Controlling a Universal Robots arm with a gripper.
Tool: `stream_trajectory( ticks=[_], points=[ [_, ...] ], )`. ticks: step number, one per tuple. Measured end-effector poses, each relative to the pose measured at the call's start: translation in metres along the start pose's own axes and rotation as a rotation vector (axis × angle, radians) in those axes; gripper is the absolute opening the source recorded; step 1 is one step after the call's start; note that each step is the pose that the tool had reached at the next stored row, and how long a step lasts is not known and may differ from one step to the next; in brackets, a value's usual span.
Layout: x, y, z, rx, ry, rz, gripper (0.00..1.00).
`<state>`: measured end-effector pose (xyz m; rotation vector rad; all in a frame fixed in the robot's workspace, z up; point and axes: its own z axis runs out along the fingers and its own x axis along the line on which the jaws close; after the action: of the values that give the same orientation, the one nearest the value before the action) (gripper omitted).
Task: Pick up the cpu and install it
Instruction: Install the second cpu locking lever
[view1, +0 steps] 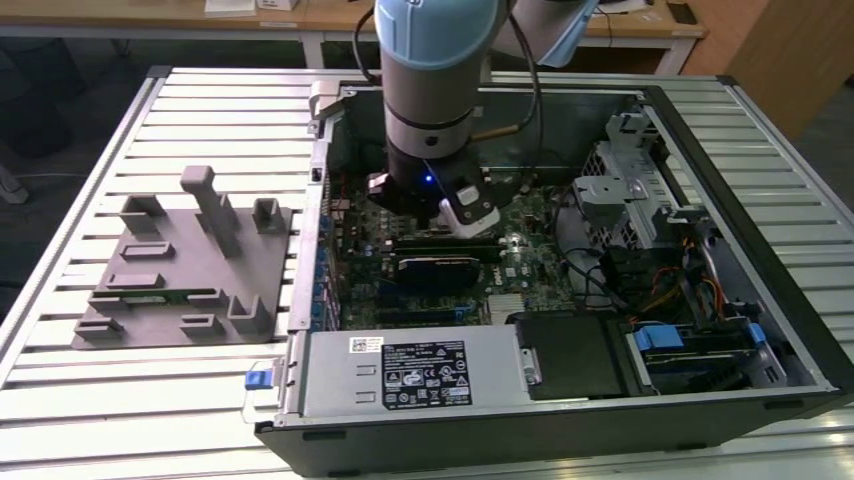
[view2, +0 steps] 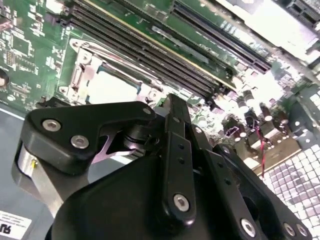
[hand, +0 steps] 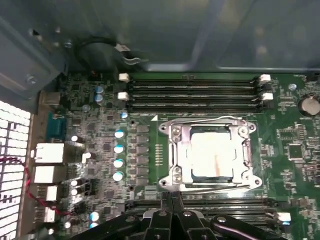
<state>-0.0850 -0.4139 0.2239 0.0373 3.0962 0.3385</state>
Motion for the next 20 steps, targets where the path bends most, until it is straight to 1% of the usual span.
stream_trajectory(
  ticks=[6, 9, 11, 14, 17, 20],
  points=[
    [-0.0178, 0.003, 0.0011, 0.0034, -0.0005, 0.002, 0.11],
    [-0.0251, 0.0059, 0.0019, 0.0069, -0.0007, 0.002, 0.11],
    [-0.0284, 0.0089, 0.0027, 0.0098, -0.0008, 0.002, 0.11],
    [-0.0318, 0.0159, 0.0044, 0.0149, -0.0009, 0.002, 0.11],
    [-0.035, 0.0222, 0.0058, 0.0226, -0.001, 0.002, 0.11],
    [-0.0393, 0.0258, 0.0069, 0.03, -0.0014, 0.002, 0.11]
  ],
)
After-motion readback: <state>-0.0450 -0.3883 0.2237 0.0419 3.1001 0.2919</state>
